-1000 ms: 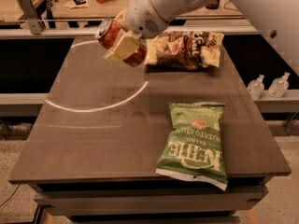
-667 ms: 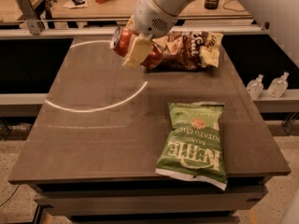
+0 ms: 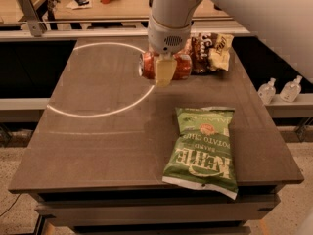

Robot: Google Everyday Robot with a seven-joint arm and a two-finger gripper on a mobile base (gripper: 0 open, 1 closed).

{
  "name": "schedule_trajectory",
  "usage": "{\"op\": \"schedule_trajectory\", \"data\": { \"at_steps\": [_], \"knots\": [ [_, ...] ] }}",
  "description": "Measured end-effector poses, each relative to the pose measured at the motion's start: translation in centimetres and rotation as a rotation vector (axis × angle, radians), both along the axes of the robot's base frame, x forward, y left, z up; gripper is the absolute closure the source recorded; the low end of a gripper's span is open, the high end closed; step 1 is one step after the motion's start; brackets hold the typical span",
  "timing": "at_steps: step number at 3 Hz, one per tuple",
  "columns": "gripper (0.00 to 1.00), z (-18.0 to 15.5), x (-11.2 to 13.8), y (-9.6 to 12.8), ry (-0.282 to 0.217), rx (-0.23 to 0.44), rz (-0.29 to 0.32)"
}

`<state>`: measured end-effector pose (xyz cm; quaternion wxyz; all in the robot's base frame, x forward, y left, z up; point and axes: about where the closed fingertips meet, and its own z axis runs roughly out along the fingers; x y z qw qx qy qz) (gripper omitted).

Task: Knock coke can over

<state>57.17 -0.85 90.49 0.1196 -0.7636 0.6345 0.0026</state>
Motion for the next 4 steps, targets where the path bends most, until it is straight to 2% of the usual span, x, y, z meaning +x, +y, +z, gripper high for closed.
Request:
{"op": "schedule_trajectory", "data": {
  "at_steps": [1,2,3,4],
  "knots": [
    [1.0,-3.0,-0.5,-1.5,0.013,-0.116,0.003],
    [1.0,-5.1,-0.9,-2.1,0.031,-0.172,0.01],
    [1.0,-6.4,-1.2,-2.3,0.047,-0.194,0.016],
    [0.83,-6.3,-1.2,-2.3,0.043,-0.192,0.015]
  ]
}}
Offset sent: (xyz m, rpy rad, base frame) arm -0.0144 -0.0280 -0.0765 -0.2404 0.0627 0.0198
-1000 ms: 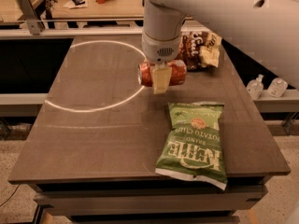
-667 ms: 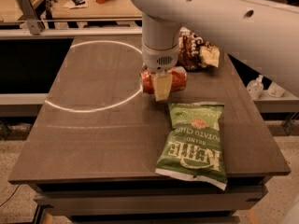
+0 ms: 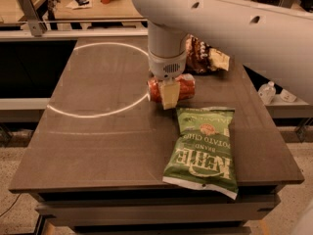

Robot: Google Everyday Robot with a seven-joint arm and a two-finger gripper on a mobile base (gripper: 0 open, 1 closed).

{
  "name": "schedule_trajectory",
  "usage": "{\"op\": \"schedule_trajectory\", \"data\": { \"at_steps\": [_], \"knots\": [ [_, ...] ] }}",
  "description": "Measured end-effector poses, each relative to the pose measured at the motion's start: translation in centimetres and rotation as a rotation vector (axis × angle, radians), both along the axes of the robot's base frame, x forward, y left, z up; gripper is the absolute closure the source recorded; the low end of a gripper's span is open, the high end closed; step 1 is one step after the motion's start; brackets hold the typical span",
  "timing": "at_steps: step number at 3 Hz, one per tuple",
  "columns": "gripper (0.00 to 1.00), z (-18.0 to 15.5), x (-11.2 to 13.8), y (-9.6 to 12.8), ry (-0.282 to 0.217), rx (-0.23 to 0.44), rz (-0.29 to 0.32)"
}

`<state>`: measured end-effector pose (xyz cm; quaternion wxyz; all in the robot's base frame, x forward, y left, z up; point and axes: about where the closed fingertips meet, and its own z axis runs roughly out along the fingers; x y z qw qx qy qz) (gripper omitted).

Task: Knock coke can over

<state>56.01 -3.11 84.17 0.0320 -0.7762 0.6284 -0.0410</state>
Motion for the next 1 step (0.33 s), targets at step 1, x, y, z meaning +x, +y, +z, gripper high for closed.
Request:
{"op": "schedule_trajectory", "data": {
  "at_steps": [1],
  "knots": [
    [0.59,0.01,0.02,0.01,-0.003,0.002,0.0]
  ]
}}
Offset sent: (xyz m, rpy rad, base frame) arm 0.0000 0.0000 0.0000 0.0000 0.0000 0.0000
